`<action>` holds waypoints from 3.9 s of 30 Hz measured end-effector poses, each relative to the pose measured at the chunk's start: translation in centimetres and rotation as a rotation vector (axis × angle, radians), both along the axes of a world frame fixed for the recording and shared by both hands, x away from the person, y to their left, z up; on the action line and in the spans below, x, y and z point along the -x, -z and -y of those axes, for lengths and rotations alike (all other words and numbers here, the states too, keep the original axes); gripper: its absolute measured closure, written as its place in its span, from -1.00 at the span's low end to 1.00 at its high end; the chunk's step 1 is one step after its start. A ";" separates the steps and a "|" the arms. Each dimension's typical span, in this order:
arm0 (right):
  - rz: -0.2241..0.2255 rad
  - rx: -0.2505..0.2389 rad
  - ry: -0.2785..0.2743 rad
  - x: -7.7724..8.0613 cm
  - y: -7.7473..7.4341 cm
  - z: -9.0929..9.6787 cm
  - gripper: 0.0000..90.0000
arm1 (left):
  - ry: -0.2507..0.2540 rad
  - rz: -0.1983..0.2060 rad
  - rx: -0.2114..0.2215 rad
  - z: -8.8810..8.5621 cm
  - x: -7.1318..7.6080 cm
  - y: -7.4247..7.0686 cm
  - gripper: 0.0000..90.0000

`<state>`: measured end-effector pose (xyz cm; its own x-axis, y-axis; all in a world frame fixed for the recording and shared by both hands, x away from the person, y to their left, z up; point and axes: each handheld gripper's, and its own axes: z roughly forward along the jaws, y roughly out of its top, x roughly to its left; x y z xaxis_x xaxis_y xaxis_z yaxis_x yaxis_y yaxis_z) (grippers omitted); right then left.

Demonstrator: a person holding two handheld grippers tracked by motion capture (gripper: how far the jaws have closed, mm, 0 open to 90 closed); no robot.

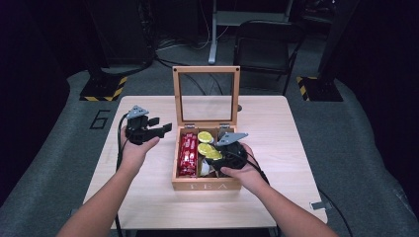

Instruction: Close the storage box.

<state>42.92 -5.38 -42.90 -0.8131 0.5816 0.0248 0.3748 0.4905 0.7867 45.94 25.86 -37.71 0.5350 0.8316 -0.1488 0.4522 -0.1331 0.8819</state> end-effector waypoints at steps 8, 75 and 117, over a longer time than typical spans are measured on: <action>0.013 -0.027 0.045 -0.4 -0.6 1.8 -0.17 | 0.003 -0.001 -0.003 0.0 0.1 0.0 -0.12; 0.055 0.024 0.423 -1.1 2.3 15.4 -0.17 | 0.009 0.012 -0.021 0.5 0.5 0.7 -0.08; 0.022 0.017 0.615 -0.7 5.1 21.1 -0.17 | 0.026 0.008 -0.034 1.0 0.6 0.9 -0.07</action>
